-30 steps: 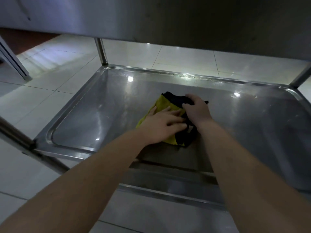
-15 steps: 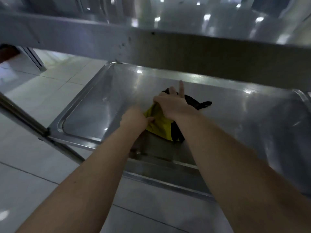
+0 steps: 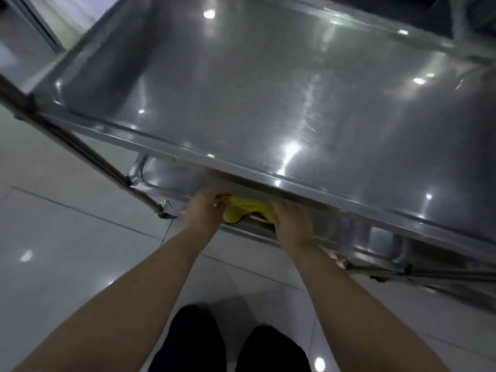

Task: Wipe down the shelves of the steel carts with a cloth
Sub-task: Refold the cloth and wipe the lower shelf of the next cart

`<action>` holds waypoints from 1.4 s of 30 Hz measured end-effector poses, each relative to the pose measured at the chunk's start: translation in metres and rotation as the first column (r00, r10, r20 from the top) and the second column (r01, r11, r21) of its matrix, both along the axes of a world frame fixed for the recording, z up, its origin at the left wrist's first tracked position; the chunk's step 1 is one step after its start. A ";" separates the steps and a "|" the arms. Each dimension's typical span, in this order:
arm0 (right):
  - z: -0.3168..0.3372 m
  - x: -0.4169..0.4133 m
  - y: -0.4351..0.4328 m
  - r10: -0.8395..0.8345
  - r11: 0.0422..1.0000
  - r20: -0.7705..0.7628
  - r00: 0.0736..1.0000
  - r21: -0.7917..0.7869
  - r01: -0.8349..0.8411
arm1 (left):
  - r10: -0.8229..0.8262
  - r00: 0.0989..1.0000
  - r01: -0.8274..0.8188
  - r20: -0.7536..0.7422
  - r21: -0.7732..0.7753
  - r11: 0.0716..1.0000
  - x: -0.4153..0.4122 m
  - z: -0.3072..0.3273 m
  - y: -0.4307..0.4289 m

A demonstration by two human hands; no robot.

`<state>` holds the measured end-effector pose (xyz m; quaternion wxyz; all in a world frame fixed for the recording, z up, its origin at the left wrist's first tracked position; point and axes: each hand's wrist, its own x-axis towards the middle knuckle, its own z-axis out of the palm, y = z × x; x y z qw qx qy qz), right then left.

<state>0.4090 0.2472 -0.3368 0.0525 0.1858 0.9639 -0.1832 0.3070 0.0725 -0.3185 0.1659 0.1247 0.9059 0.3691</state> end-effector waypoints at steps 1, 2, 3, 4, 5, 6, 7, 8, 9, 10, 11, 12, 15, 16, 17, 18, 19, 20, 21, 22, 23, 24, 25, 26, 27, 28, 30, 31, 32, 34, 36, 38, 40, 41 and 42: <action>0.014 0.012 -0.011 0.029 0.998 -0.006 1.000 -0.053 -0.030 | 0.008 1.000 -0.008 0.019 -0.022 1.000 0.008 0.014 -0.011; 0.036 0.023 -0.024 0.054 0.995 -0.003 0.999 -0.086 -0.054 | 0.011 1.000 -0.010 0.020 -0.040 0.999 0.015 0.030 -0.023; 0.057 0.029 -0.036 0.061 0.991 -0.006 0.998 -0.122 -0.061 | 0.013 1.000 -0.013 0.004 -0.050 0.999 0.023 0.049 -0.037; 0.077 0.031 -0.047 0.064 0.983 -0.008 0.998 -0.174 -0.065 | 0.020 1.000 -0.020 -0.018 -0.038 0.999 0.030 0.069 -0.051; 0.100 0.031 -0.056 0.078 0.972 -0.028 0.997 -0.220 -0.082 | 0.033 0.999 -0.033 -0.028 -0.016 0.999 0.037 0.092 -0.066; 0.125 0.033 -0.066 0.071 0.960 -0.059 0.996 -0.268 -0.084 | 0.044 0.998 -0.045 -0.036 -0.003 0.999 0.043 0.117 -0.082; 0.149 0.033 -0.076 0.049 0.946 -0.085 0.995 -0.315 -0.074 | 0.054 0.997 -0.053 -0.054 0.004 0.999 0.048 0.144 -0.099; 0.178 0.032 -0.087 0.042 0.931 -0.117 0.992 -0.356 -0.081 | 0.059 0.995 -0.058 -0.083 0.008 0.998 0.052 0.172 -0.115; 0.203 0.030 -0.096 0.043 0.916 -0.140 0.989 -0.390 -0.095 | 0.065 0.991 -0.065 -0.114 0.010 0.998 0.054 0.200 -0.132; 0.228 0.025 -0.107 0.058 0.902 -0.163 0.985 -0.415 -0.122 | 0.081 0.986 -0.080 -0.147 0.015 0.997 0.056 0.226 -0.149; 0.250 0.018 -0.117 0.083 0.885 -0.186 0.979 -0.437 -0.158 | 0.109 0.979 -0.107 -0.172 0.022 0.994 0.057 0.250 -0.166; 0.275 0.010 -0.130 0.122 0.866 -0.199 0.972 -0.456 -0.202 | 0.159 0.970 -0.155 -0.184 0.036 0.987 0.058 0.274 -0.184; 0.338 -0.026 -0.174 0.248 0.820 -0.279 0.928 -0.449 -0.354 | 0.394 0.903 -0.369 -0.169 0.160 0.915 0.054 0.334 -0.235; 0.358 -0.042 -0.191 0.284 0.805 -0.304 0.909 -0.440 -0.398 | 0.473 0.867 -0.435 -0.156 0.225 0.872 0.050 0.349 -0.253; 0.376 -0.059 -0.210 0.314 0.785 -0.332 0.889 -0.435 -0.440 | 0.538 0.831 -0.485 -0.140 0.289 0.825 0.045 0.363 -0.271; 0.395 -0.076 -0.231 0.341 0.767 -0.358 0.869 -0.429 -0.477 | 0.584 0.801 -0.516 -0.135 0.341 0.786 0.036 0.377 -0.291; 0.412 -0.094 -0.253 0.355 0.754 -0.383 0.853 -0.422 -0.503 | 0.613 0.778 -0.530 -0.135 0.384 0.756 0.023 0.388 -0.312; 0.426 -0.113 -0.274 0.356 0.743 -0.413 0.838 -0.420 -0.522 | 0.629 0.766 -0.530 -0.136 0.422 0.736 0.007 0.400 -0.334; 0.439 -0.132 -0.295 0.335 0.733 -0.446 0.830 -0.431 -0.526 | 0.630 0.764 -0.513 -0.141 0.460 0.725 -0.012 0.411 -0.358; 0.451 -0.151 -0.316 0.291 0.728 -0.481 0.827 -0.450 -0.518 | 0.622 0.768 -0.489 -0.154 0.486 0.724 -0.033 0.423 -0.380; 0.462 -0.169 -0.336 0.237 0.725 -0.512 0.826 -0.472 -0.501 | 0.610 0.775 -0.467 -0.164 0.500 0.729 -0.055 0.434 -0.403; 0.472 -0.188 -0.356 0.188 0.726 -0.539 0.821 -0.486 -0.486 | 0.593 0.787 -0.446 -0.171 0.507 0.738 -0.078 0.446 -0.424; 0.482 -0.207 -0.374 0.152 0.732 -0.564 0.812 -0.488 -0.475 | 0.573 0.799 -0.421 -0.183 0.509 0.751 -0.102 0.457 -0.445; 0.490 -0.227 -0.392 0.130 0.742 -0.584 0.802 -0.479 -0.469 | 0.549 0.811 -0.390 -0.203 0.512 0.765 -0.126 0.468 -0.463; 0.499 -0.247 -0.408 0.116 0.750 -0.599 0.793 -0.471 -0.465 | 0.533 0.816 -0.366 -0.224 0.513 0.776 -0.152 0.479 -0.479; 0.508 -0.268 -0.422 0.101 0.753 -0.609 0.787 -0.470 -0.460 | 0.523 0.819 -0.353 -0.234 0.514 0.782 -0.177 0.489 -0.492; 0.524 -0.313 -0.445 0.057 0.759 -0.620 0.783 -0.483 -0.438 | 0.515 0.827 -0.340 -0.226 0.528 0.778 -0.232 0.507 -0.512; 0.531 -0.334 -0.453 0.038 0.764 -0.624 0.781 -0.486 -0.426 | 0.506 0.831 -0.329 -0.231 0.529 0.782 -0.259 0.516 -0.518; 0.538 -0.355 -0.460 0.025 0.772 -0.634 0.773 -0.479 -0.418 | 0.488 0.835 -0.305 -0.256 0.523 0.796 -0.285 0.525 -0.521; 0.548 -0.401 -0.466 -0.003 0.794 -0.666 0.746 -0.455 -0.403 | 0.457 0.839 -0.263 -0.296 0.514 0.816 -0.341 0.544 -0.523; 0.560 -0.451 -0.466 -0.050 0.802 -0.705 0.708 -0.450 -0.392 | 0.438 0.845 -0.232 -0.305 0.530 0.816 -0.401 0.562 -0.521; 0.571 -0.508 -0.461 -0.091 0.793 -0.757 0.647 -0.448 -0.413 | 0.429 0.853 -0.194 -0.297 0.583 0.789 -0.463 0.577 -0.517; 0.583 -0.562 -0.456 -0.104 0.784 -0.780 0.617 -0.446 -0.431 | 0.435 0.860 -0.187 -0.266 0.628 0.755 -0.515 0.589 -0.511; 0.590 -0.590 -0.454 -0.106 0.785 -0.790 0.603 -0.439 -0.437 | 0.439 0.854 -0.184 -0.279 0.628 0.756 -0.541 0.597 -0.508; 0.597 -0.616 -0.451 -0.110 0.790 -0.797 0.594 -0.433 -0.435 | 0.437 0.842 -0.179 -0.316 0.601 0.779 -0.566 0.605 -0.504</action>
